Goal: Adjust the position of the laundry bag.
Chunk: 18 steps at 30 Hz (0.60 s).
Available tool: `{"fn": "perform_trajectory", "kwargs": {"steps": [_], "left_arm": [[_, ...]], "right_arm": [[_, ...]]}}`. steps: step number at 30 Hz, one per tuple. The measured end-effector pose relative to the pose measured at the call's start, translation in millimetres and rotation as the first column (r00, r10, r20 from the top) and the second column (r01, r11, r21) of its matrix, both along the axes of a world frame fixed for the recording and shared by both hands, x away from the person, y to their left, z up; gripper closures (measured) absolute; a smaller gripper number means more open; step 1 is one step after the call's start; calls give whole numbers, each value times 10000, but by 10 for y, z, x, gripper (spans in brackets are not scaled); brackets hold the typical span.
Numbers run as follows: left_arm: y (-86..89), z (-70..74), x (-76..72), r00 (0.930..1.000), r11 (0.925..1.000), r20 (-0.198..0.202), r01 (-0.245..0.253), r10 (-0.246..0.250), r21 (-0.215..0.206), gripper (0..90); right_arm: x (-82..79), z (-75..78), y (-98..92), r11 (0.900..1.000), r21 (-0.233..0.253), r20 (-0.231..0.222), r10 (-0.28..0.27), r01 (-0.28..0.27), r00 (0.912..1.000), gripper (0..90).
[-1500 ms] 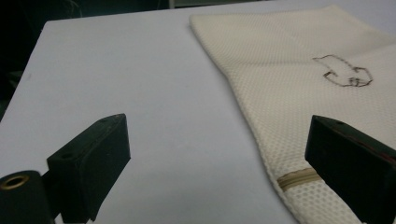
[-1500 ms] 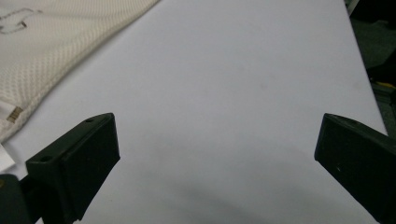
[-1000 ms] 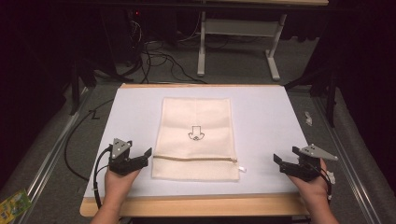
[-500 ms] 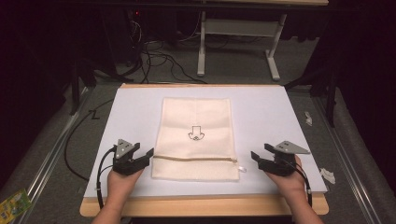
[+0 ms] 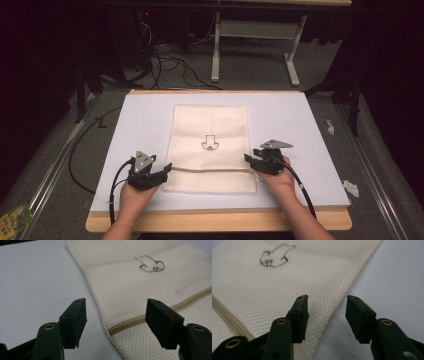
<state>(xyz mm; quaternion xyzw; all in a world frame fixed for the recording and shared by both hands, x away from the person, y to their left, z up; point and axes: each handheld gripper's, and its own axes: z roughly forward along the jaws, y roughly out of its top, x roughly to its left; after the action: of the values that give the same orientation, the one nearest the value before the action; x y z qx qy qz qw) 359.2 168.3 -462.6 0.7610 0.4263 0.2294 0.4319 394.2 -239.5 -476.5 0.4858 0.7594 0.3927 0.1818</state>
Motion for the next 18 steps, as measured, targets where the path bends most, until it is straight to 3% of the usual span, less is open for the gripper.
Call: {"fn": "perform_trajectory", "kwargs": {"steps": [2, 6, 8, 11, 18], "left_arm": [[-12, -6, -7, 10000, 9999, -34, 81, -80, 101, 346], [-20, -10, -16, 10000, 9999, -48, 86, -85, 103, 349], [-18, -3, -18, 10000, 10000, -80, 52, -52, -14, 349], [-16, 13, -29, 10000, 9998, -47, 44, -44, -182, 348], [-8, 21, -30, 9999, 9999, 49, 108, -107, -132, 348]], "right_arm": [[44, -53, 31, 9994, -333, -416, 47, -61, 9991, 561], [-3, -42, 103, 9969, -724, -330, 280, -304, 9991, 584], [-26, -36, 141, 9931, -1109, -236, 354, -378, 9991, 667], [-52, -26, 154, 9904, -1243, -210, 586, -607, 9981, 814], [-65, 5, 107, 9910, -1039, -263, 825, -848, 9962, 863]]}}
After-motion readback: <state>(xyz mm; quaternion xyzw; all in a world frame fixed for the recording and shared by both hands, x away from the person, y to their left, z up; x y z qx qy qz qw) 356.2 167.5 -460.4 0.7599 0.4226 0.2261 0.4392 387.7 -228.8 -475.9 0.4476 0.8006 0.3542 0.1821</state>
